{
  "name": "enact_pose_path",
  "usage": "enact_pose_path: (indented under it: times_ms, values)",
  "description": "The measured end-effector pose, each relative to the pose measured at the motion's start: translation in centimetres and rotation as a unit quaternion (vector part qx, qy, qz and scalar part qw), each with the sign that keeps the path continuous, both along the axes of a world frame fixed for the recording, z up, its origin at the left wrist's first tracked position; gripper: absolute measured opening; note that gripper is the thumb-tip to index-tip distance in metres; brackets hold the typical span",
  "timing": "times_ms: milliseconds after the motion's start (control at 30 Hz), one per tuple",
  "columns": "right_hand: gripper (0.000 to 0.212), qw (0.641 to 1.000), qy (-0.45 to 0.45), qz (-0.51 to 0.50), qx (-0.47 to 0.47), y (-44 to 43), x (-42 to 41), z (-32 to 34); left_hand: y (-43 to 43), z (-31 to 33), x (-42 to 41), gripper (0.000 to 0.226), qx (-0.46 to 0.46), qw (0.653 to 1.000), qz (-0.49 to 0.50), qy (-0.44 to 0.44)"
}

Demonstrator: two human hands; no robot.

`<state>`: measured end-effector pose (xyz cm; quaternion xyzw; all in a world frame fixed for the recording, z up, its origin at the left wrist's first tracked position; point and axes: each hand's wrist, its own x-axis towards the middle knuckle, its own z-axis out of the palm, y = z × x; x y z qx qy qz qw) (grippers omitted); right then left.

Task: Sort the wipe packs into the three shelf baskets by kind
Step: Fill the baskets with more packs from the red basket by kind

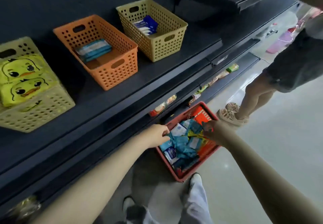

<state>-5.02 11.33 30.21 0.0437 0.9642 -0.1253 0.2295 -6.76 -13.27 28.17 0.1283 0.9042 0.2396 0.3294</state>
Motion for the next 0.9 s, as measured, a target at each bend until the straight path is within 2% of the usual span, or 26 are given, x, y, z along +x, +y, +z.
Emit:
enact_pose_path:
  times_ms: [167,400,767,900]
  values:
    - [0.033,0.996,-0.079,0.045,-0.018,6.8,-2.5,-7.4,5.4,-6.1,0.7,0.037,0.0,0.991,0.114,-0.069]
    - [0.029,0.991,-0.109,0.056,-0.048,12.8,-6.5,-18.8,10.4,-16.3,-0.9,0.039,0.015,0.957,0.27,-0.104]
    - [0.04,0.967,-0.218,0.051,-0.118,10.1,-7.3,-37.8,10.5,-33.1,-2.2,0.052,-0.02,0.922,0.325,-0.21]
    - [0.035,0.968,-0.207,0.043,-0.132,9.6,-7.1,-41.4,10.7,-36.0,-2.8,0.056,0.0,0.899,0.375,-0.228]
